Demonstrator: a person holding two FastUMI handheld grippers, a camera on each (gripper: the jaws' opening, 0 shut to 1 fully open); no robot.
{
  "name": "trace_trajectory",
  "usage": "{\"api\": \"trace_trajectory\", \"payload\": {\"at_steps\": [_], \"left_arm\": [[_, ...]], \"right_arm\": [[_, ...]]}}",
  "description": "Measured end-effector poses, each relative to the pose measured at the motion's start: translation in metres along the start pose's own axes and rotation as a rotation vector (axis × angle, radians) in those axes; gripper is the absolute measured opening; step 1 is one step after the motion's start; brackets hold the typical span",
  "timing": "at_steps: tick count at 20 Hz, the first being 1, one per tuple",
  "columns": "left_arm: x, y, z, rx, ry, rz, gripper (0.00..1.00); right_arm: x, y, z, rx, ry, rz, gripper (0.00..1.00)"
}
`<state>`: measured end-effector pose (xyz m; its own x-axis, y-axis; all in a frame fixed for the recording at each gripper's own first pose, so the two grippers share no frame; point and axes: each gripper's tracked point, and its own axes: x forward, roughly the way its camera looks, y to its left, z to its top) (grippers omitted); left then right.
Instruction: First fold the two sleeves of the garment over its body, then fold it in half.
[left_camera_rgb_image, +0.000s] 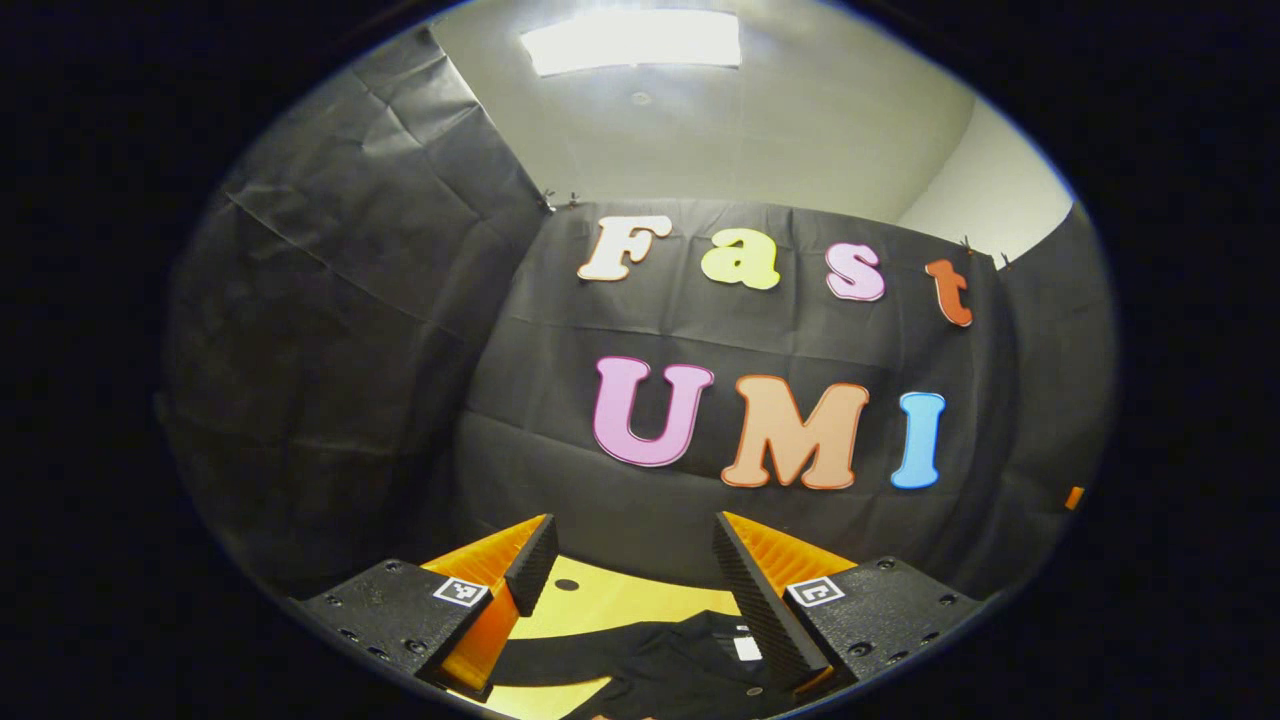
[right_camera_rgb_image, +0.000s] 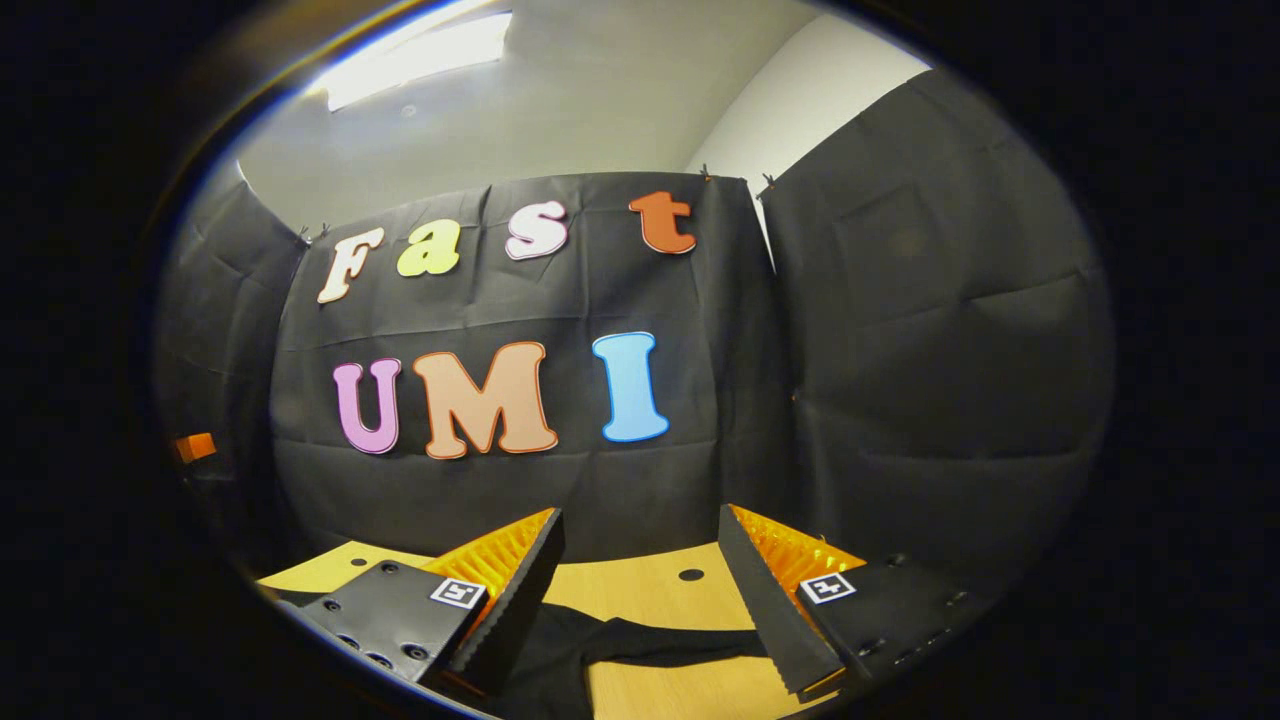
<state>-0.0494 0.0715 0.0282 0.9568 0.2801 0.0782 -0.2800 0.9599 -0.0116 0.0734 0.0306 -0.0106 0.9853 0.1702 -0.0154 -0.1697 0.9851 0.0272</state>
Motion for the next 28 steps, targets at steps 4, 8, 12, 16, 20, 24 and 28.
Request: {"api": "trace_trajectory", "payload": {"at_steps": [4, 8, 12, 16, 20, 24, 28], "left_arm": [[-0.02, 0.029, 0.006, 0.029, -0.008, 0.075, 0.91], [-0.032, 0.046, 0.013, 0.047, -0.032, 0.114, 0.92], [-0.022, 0.038, -0.006, 0.029, 0.01, 0.089, 0.91], [-0.005, 0.008, -0.014, 0.012, 0.029, 0.009, 0.92], [0.016, -0.017, -0.027, -0.006, 0.046, -0.057, 0.92], [0.031, -0.032, -0.043, -0.036, 0.069, -0.089, 0.91], [0.045, -0.056, -0.054, -0.055, 0.099, -0.142, 0.92]], "right_arm": [[0.025, 0.027, 0.018, 0.045, -0.029, 0.083, 0.98], [0.029, 0.037, 0.02, 0.085, -0.067, 0.113, 0.97], [0.023, -0.007, 0.004, 0.078, -0.027, 0.014, 0.98], [0.001, -0.056, -0.011, 0.09, 0.009, -0.103, 0.98], [-0.01, -0.081, -0.016, 0.11, 0.021, -0.183, 0.97], [-0.011, -0.078, -0.007, 0.124, 0.012, -0.185, 0.97], [-0.016, -0.068, 0.008, 0.098, -0.025, -0.174, 0.97]]}}
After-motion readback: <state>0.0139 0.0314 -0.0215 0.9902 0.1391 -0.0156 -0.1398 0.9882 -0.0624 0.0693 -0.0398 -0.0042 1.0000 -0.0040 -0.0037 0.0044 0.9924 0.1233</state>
